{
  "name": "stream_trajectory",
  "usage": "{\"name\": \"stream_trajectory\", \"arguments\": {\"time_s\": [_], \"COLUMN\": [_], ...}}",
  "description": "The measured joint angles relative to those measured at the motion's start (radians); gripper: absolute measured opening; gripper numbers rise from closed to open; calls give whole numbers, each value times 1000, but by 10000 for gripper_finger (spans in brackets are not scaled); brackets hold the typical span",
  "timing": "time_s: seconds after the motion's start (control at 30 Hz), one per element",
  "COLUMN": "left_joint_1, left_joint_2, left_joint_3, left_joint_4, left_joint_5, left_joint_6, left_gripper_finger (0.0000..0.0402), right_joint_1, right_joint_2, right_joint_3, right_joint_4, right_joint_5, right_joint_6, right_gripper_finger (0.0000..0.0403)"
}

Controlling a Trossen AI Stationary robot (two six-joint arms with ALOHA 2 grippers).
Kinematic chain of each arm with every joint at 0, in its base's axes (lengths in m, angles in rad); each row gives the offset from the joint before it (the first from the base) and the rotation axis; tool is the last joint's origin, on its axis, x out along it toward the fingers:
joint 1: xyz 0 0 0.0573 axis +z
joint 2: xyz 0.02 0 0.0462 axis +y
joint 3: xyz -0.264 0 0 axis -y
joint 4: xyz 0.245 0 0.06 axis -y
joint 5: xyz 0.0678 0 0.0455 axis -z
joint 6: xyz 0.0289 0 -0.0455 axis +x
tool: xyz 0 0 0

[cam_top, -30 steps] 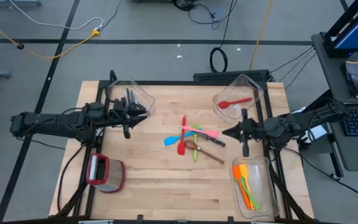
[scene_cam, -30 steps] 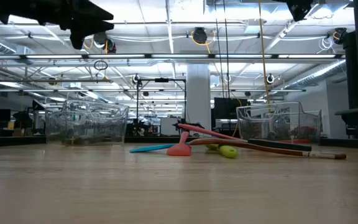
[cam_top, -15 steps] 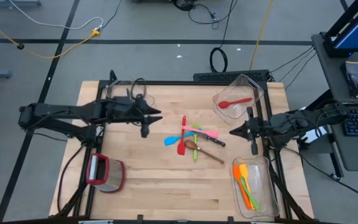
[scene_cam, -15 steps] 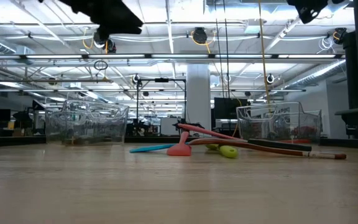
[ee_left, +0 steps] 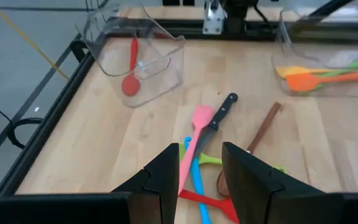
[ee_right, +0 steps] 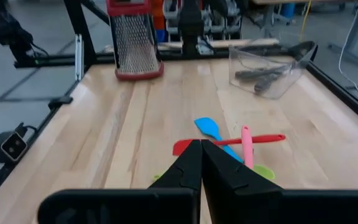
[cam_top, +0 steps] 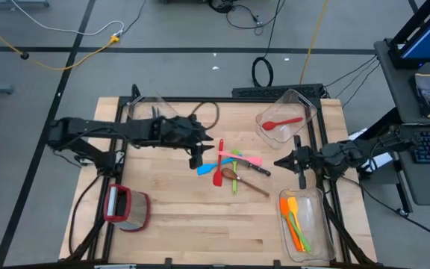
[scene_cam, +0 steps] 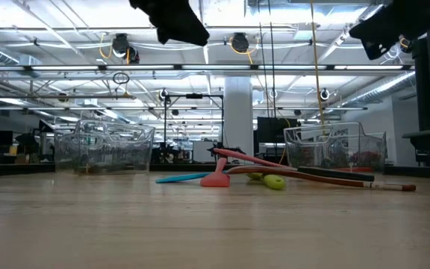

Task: Pick & Place Kitchen Items
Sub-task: Put the red spatula into the bottom transparent bin

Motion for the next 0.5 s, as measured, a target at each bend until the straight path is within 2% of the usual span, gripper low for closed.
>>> {"name": "stream_trajectory", "arguments": {"time_s": [0.27, 0.5], "left_joint_1": [0, 32], "left_joint_2": [180, 317], "left_joint_3": [191, 310], "left_joint_4": [-166, -254], "left_joint_5": [1, 1], "left_joint_6": [63, 88], "left_gripper_finger": [124, 124], "right_joint_1": [0, 0], "right_joint_2": [-89, -133], "right_joint_3": [-144, -182], "right_joint_4": [123, 133], "right_joint_5": [0, -2], "right_joint_6": [-10, 23], "right_gripper_finger": [0, 0]}}
